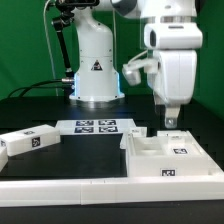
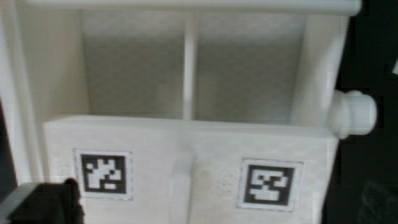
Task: Assemble cabinet
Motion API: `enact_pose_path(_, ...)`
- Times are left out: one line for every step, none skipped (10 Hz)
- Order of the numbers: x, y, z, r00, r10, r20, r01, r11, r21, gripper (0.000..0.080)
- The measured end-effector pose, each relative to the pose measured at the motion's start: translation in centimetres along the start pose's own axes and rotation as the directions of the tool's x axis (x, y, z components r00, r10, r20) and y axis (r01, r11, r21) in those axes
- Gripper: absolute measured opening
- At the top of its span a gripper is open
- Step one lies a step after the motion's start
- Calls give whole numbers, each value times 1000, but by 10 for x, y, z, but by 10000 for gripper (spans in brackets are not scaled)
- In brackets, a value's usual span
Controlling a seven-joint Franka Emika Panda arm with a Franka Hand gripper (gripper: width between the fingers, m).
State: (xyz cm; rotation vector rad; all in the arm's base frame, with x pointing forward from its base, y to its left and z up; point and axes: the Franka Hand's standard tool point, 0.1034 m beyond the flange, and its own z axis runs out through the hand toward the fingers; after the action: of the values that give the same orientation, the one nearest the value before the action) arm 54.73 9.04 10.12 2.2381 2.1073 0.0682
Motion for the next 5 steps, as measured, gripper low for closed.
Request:
enact_pose_path(0, -17, -7, 999, 34, 1, -34, 999, -12, 797)
enact_pose_path(-2, -32, -11, 998, 58, 2, -58, 998, -17, 797)
enact_pose_path(-4, -47, -13, 997, 80, -5, -80, 996, -30, 796)
enact_pose_path(-6, -64, -12, 995, 103, -14, -104, 994, -41, 796)
enact_pose_path(-8, -81, -7, 992, 122, -24, -123, 991, -44, 796)
